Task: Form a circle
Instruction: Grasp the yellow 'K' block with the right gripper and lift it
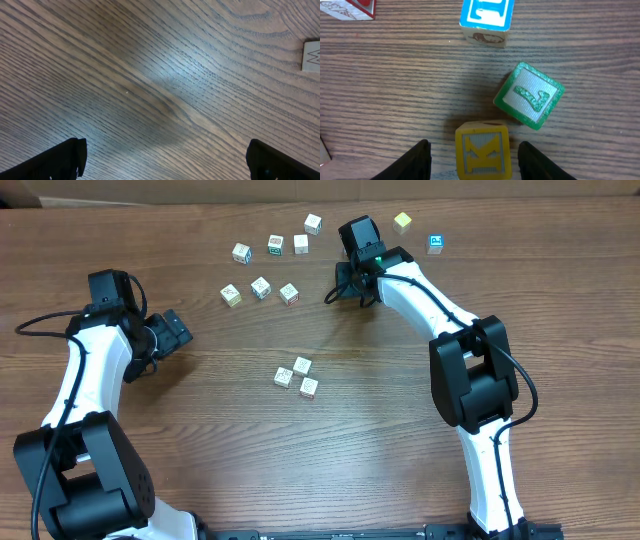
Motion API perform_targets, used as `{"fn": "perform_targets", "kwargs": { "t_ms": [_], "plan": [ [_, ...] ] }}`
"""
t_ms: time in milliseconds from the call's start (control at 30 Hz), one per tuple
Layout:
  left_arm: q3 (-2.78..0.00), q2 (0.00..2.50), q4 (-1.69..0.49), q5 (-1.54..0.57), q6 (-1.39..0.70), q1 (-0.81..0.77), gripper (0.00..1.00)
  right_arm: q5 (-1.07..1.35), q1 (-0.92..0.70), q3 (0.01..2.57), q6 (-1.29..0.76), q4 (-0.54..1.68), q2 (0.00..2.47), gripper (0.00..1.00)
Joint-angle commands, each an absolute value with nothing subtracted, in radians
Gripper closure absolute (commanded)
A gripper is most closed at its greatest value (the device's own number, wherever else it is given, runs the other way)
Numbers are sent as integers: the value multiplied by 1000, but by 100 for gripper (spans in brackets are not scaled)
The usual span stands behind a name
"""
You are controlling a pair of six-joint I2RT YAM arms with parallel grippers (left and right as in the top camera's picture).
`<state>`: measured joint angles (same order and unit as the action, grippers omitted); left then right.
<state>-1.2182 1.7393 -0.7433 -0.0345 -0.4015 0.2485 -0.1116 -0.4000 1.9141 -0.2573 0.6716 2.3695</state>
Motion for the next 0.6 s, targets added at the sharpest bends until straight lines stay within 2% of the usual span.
{"fn": "perform_targets", "kwargs": {
  "t_ms": [0, 100, 367, 500, 567],
  "plan": [
    [-1222, 1746, -744, -43, -408, 247, 0, -115, -397, 1924, -253, 671, 2379, 46],
    [-1222, 1746, -744, -43, -408, 247, 1, -115, -397, 1924, -253, 670, 2379, 57],
    [-1222, 1746, -744, -43, -408, 247, 0, -116, -397, 1924, -253, 670, 2379, 62],
    [-1222, 1746, -744, -43, -408, 247, 0, -141, -397, 1927, -253, 676, 2376, 73],
    [-1222, 1746, -744, -43, -408, 247, 0, -141, -397, 1932, -253, 679, 2364, 73]
  ]
}}
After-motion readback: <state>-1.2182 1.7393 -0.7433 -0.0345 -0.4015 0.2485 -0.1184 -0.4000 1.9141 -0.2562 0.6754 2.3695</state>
